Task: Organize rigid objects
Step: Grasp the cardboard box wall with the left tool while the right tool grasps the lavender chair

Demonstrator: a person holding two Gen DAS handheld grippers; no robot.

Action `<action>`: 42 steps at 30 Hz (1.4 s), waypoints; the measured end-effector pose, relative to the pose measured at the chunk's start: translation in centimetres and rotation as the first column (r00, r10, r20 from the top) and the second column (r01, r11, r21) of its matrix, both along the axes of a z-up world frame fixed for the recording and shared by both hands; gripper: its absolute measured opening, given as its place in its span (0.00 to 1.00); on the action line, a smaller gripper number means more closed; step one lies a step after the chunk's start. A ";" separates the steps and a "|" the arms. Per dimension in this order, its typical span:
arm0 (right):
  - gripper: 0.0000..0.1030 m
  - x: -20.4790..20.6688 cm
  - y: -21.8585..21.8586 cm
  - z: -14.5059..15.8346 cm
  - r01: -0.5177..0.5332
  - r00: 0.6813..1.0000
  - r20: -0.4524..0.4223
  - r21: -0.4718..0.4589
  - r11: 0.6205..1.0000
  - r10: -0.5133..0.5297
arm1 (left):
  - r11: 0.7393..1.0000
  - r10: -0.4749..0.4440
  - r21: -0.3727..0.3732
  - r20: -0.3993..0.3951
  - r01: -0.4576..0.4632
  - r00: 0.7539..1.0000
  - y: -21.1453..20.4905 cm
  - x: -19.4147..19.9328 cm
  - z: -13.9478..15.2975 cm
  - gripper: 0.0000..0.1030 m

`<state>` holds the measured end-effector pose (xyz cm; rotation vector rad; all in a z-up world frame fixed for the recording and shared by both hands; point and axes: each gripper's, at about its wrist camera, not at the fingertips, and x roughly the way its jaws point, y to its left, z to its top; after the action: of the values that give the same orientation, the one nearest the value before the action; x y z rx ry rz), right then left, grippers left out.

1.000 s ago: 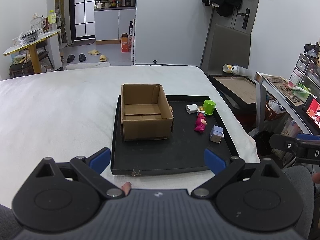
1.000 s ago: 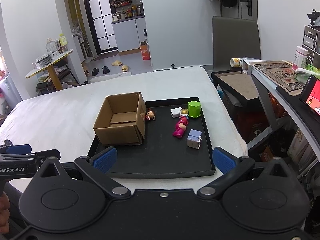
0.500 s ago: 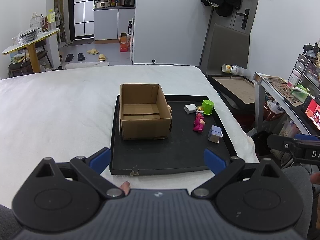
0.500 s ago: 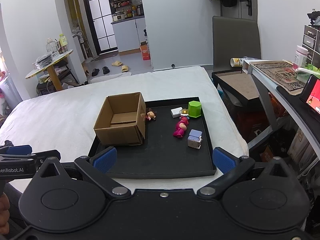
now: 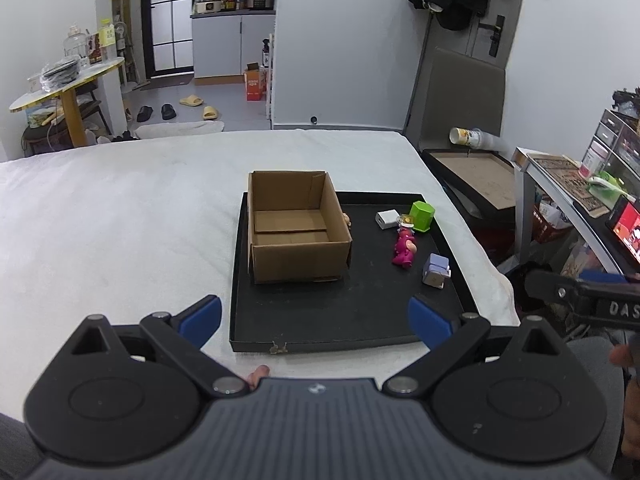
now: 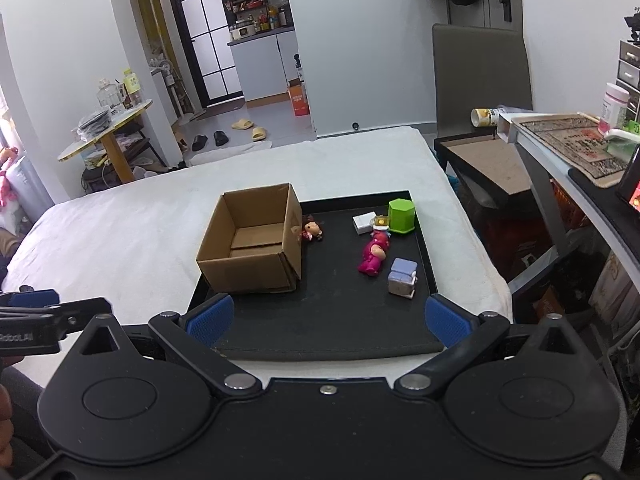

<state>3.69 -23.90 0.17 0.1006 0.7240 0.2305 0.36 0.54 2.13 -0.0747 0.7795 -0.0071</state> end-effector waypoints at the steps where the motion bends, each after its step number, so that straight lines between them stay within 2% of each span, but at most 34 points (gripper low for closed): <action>1: 1.00 0.1 0.0 0.1 -0.003 1.000 0.004 -0.002 1.000 0.003 | 1.000 -0.005 0.001 -0.004 0.005 1.000 0.2 0.1 0.3 0.96; 9: 1.00 1.2 0.0 0.4 -0.013 1.000 0.003 0.014 1.000 0.013 | 1.000 -0.004 -0.014 -0.046 0.004 0.999 2.3 1.6 2.7 0.96; 13: 1.00 1.6 0.2 0.2 -0.020 1.000 -0.002 0.003 1.000 0.020 | 0.998 -0.022 -0.054 -0.132 0.015 0.991 2.8 3.4 2.8 0.96; 18: 1.00 2.3 0.2 -0.3 -0.019 1.000 -0.009 -0.013 1.000 0.019 | 0.996 -0.002 -0.091 -0.249 -0.022 0.968 4.2 5.8 1.7 0.96; 25: 1.00 4.1 -0.3 -1.6 0.003 0.999 -0.040 -0.037 0.999 -0.005 | 0.993 0.022 -0.096 -0.378 -0.063 0.925 5.6 8.7 -0.3 0.96; 31: 1.00 6.3 -1.0 -2.6 0.027 0.998 -0.061 -0.038 0.999 -0.030 | 0.997 0.036 -0.048 -0.366 -0.058 0.930 6.2 11.4 -0.1 0.96; 34: 1.00 7.2 -1.0 -3.1 0.031 0.997 -0.066 -0.049 0.998 -0.034 | 0.995 0.048 -0.062 -0.375 -0.077 0.926 6.9 13.0 -0.3 0.96; 42: 1.00 9.8 -2.0 -5.0 0.062 0.993 -0.095 -0.048 0.997 -0.066 | 0.998 0.042 -0.030 -0.367 -0.057 0.929 7.0 17.1 -1.6 0.96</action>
<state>13.53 -25.86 -4.82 0.0919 0.8206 0.1486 17.48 7.58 0.53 -0.1367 1.1520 0.0398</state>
